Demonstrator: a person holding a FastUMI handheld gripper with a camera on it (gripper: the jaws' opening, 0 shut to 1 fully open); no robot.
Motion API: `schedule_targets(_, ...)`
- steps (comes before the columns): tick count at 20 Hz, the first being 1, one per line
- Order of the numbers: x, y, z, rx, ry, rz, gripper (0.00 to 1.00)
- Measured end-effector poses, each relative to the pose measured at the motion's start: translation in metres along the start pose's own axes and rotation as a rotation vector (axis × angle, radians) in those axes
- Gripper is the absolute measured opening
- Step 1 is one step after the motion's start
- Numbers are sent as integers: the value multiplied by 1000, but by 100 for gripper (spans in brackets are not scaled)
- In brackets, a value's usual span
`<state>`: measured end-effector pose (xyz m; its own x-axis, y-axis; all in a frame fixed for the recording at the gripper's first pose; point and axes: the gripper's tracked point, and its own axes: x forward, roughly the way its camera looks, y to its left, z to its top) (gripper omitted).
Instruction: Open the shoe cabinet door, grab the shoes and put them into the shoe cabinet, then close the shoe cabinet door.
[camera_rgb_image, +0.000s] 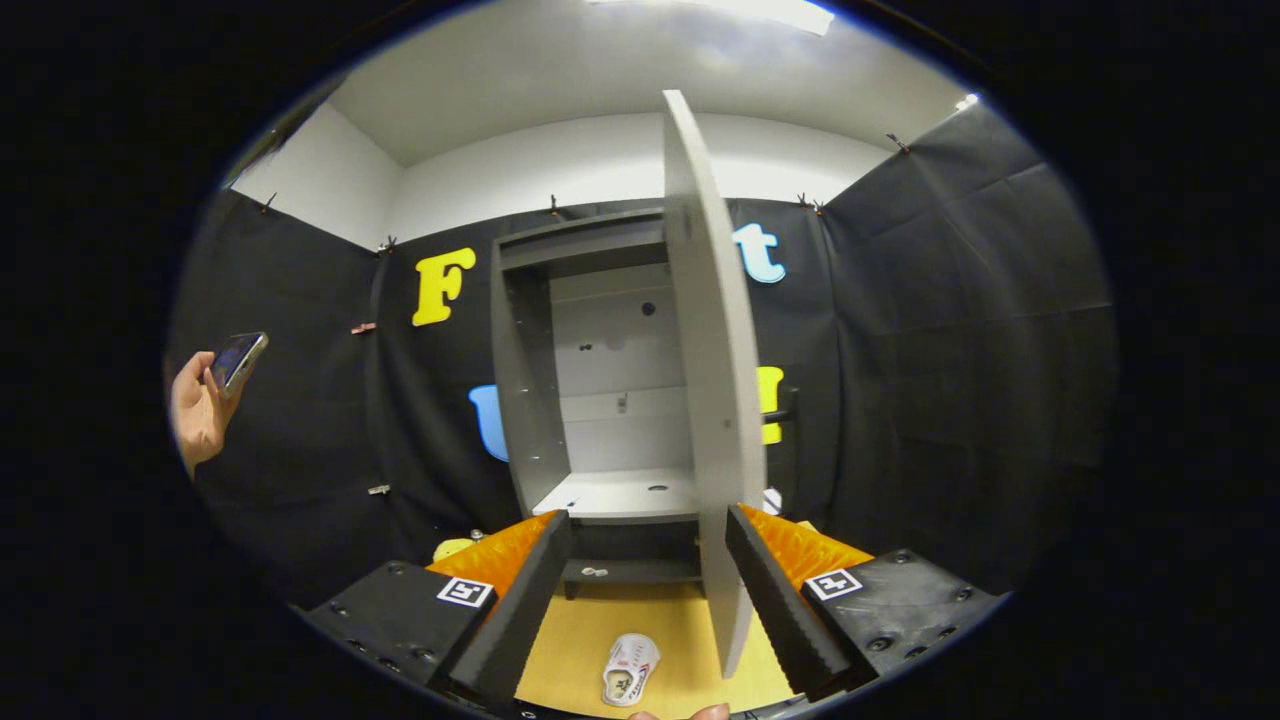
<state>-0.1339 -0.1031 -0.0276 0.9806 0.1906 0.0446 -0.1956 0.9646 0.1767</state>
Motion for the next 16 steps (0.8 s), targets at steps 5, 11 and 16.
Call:
schedule_targets(5,16,52,-87,-44,135,52,98)
schedule_targets(11,21,76,-176,-38,244,77,98)
schedule_targets(16,28,61,-285,42,467,-9,98)
